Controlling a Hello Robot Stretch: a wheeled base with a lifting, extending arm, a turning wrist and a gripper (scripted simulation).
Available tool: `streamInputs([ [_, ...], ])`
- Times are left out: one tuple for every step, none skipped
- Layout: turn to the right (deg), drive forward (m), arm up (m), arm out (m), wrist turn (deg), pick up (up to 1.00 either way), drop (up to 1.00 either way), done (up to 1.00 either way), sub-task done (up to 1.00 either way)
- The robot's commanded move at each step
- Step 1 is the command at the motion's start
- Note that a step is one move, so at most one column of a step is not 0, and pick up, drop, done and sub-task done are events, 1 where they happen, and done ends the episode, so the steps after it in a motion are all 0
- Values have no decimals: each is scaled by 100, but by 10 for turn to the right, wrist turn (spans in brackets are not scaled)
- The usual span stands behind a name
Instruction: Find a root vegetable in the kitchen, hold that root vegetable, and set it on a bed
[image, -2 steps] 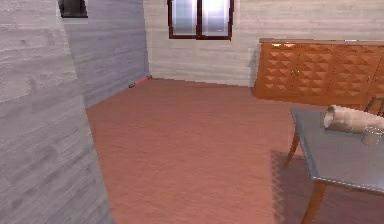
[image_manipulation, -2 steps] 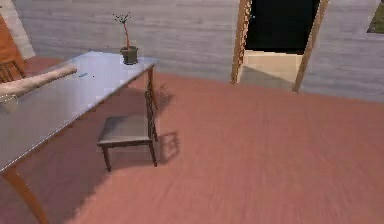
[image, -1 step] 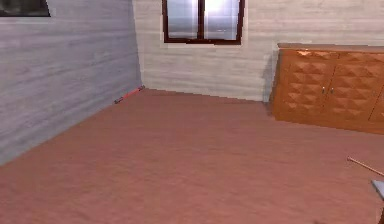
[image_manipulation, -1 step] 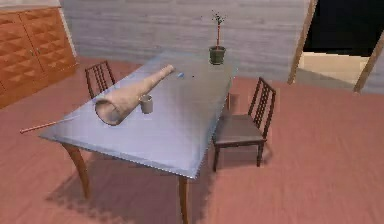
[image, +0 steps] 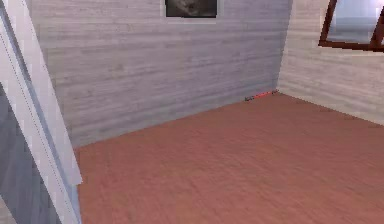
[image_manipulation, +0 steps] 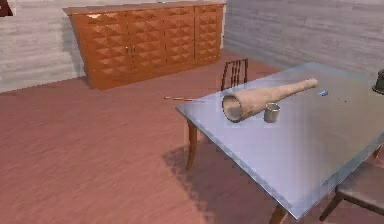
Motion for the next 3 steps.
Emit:
streamInputs([
  [0,75,0,0,0,0,0,0,0],
  [-240,0,0,0,0,0,0,0,0],
  [0,5,0,0,0,0,0,0,0],
])
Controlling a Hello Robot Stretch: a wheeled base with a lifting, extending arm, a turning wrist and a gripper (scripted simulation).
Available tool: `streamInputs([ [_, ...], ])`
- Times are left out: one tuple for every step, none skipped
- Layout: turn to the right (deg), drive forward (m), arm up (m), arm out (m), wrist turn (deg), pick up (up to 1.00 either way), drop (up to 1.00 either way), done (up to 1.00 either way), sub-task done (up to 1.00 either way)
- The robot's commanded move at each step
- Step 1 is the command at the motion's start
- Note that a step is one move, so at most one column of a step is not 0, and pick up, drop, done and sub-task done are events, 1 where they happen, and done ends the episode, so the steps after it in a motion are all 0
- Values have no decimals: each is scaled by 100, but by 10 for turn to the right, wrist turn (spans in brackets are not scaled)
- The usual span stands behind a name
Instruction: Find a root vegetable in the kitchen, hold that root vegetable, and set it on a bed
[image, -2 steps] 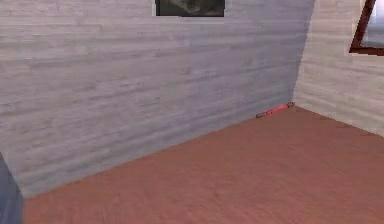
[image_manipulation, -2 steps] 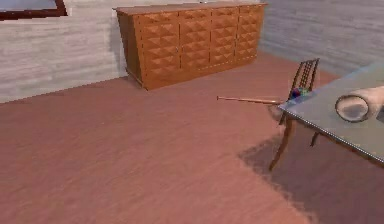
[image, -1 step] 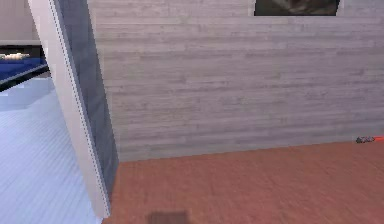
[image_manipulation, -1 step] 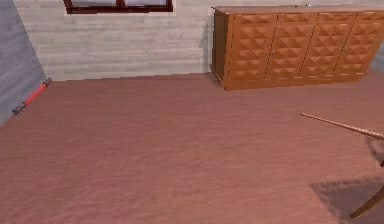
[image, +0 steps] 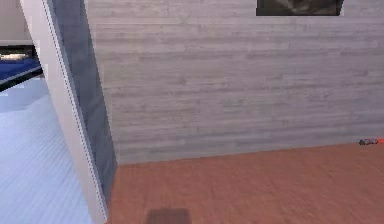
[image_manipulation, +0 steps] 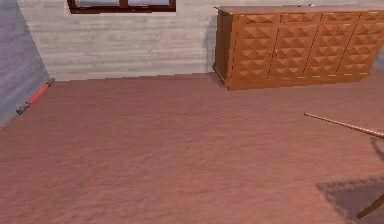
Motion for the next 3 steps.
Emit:
streamInputs([
  [-240,0,0,0,0,0,0,0,0],
  [0,35,0,0,0,0,0,0,0],
  [-30,0,0,0,0,0,0,0,0],
])
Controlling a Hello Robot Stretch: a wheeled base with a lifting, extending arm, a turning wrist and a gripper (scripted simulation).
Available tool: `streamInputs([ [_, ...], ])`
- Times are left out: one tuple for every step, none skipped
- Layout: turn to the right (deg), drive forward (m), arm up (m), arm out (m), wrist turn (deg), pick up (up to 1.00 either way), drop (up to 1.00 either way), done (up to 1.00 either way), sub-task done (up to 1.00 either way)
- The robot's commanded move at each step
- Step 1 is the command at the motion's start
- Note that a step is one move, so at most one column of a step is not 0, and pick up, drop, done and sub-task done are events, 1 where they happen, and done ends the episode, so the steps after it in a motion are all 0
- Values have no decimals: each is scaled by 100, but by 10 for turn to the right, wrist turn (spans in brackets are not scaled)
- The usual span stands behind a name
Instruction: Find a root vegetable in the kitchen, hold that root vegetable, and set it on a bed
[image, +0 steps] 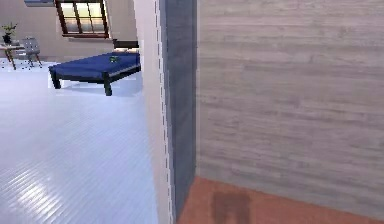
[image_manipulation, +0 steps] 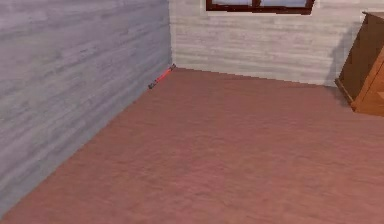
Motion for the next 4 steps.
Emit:
streamInputs([
  [0,50,0,0,0,0,0,0,0],
  [-450,0,0,0,0,0,0,0,0],
  [-330,0,0,0,0,0,0,0,0],
  [0,100,0,0,0,0,0,0,0],
])
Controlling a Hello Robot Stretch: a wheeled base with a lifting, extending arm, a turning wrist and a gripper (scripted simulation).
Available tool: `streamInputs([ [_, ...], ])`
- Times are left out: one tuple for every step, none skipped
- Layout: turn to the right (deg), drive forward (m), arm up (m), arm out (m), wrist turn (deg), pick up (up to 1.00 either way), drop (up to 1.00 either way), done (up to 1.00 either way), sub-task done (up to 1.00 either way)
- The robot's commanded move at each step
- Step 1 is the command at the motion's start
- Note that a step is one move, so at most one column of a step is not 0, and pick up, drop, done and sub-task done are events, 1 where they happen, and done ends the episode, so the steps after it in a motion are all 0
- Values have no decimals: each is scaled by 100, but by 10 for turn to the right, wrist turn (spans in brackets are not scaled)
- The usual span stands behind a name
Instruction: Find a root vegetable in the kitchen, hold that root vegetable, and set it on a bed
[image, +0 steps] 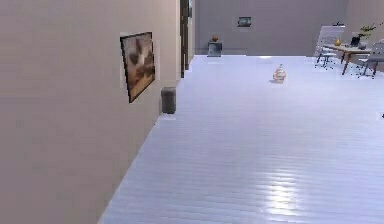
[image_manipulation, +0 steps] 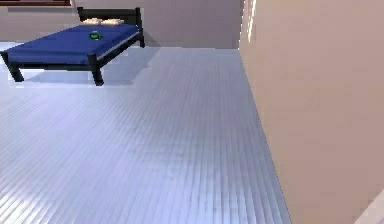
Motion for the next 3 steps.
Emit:
streamInputs([
  [0,35,0,0,0,0,0,0,0],
  [0,100,0,0,0,0,0,0,0],
  [30,0,0,0,0,0,0,0,0],
])
